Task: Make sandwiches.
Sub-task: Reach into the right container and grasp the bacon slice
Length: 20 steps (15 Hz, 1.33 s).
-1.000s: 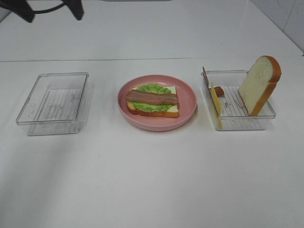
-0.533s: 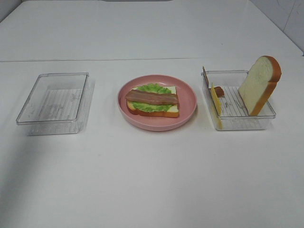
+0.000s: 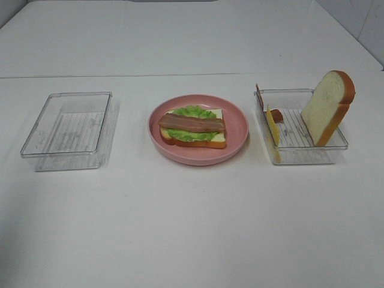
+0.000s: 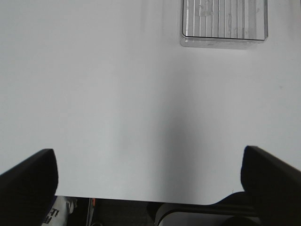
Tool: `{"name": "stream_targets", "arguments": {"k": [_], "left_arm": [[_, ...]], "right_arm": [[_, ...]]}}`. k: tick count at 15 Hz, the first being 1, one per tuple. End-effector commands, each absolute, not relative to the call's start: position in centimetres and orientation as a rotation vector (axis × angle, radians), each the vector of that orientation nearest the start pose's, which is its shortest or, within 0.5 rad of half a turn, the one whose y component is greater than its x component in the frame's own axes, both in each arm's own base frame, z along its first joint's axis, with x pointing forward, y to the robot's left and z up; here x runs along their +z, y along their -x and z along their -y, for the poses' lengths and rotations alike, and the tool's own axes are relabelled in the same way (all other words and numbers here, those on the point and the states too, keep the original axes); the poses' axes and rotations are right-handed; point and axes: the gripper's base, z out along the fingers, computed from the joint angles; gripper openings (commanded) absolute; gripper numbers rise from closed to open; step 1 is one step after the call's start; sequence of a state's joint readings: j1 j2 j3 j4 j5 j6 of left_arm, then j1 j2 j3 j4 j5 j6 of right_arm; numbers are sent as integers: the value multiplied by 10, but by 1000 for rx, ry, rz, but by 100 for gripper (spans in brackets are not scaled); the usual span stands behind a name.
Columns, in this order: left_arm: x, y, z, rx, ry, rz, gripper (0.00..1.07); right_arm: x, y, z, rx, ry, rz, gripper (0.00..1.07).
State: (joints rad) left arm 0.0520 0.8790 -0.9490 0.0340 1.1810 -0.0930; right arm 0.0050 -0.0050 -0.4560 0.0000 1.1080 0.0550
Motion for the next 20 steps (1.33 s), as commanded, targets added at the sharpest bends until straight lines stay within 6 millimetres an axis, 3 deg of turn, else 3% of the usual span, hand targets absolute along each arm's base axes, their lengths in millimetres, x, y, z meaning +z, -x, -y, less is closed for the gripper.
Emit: {"name": "stream_targets", "arguments": {"k": [1, 3, 9, 14, 18, 20], "left_arm": [[347, -118, -9, 11, 204, -2508, 101], [344, -81, -7, 11, 187, -2381, 101], [318, -7, -3, 7, 150, -2020, 101], [297, 13, -2, 19, 125, -1874, 101], [296, 12, -2, 23, 126, -1891, 100], [286, 12, -2, 33, 115, -1980, 100]], "right_arm": [[261, 7, 0, 33, -55, -2099, 96], [261, 7, 0, 33, -55, -2099, 96], [261, 7, 0, 33, -55, -2099, 96], [261, 7, 0, 33, -55, -2099, 96], [261, 7, 0, 33, -55, -2099, 96], [261, 7, 0, 33, -55, -2099, 96]]}}
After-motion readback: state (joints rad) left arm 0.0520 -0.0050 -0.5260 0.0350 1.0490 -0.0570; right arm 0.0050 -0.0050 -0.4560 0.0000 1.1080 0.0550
